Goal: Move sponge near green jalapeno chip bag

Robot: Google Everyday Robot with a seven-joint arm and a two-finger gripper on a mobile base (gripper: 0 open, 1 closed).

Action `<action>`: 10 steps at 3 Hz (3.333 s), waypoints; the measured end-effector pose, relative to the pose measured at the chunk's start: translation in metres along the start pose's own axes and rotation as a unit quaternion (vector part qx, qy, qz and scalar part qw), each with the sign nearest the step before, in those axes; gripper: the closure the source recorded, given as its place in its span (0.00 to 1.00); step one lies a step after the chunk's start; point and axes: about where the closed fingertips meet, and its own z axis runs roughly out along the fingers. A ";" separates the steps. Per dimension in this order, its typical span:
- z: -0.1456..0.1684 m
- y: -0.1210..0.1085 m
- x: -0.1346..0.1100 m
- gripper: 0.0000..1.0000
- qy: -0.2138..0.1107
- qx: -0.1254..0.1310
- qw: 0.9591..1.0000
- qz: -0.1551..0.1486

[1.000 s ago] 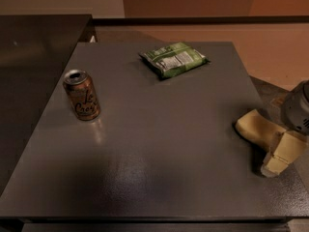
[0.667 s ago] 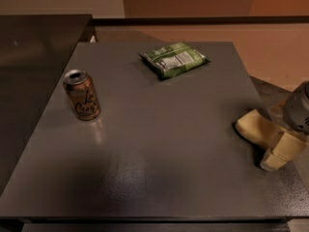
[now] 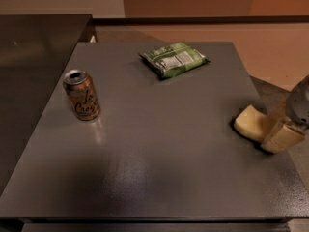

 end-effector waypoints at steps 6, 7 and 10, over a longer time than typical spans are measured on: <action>0.006 -0.102 -0.137 1.00 -0.108 0.024 0.994 -0.026; 0.020 -0.115 -0.154 1.00 -0.117 0.028 0.992 -0.032; 0.044 -0.123 -0.188 0.36 -0.126 0.038 0.990 -0.046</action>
Offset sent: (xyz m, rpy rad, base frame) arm 0.0534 0.0364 0.0610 0.0799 -0.1359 0.0327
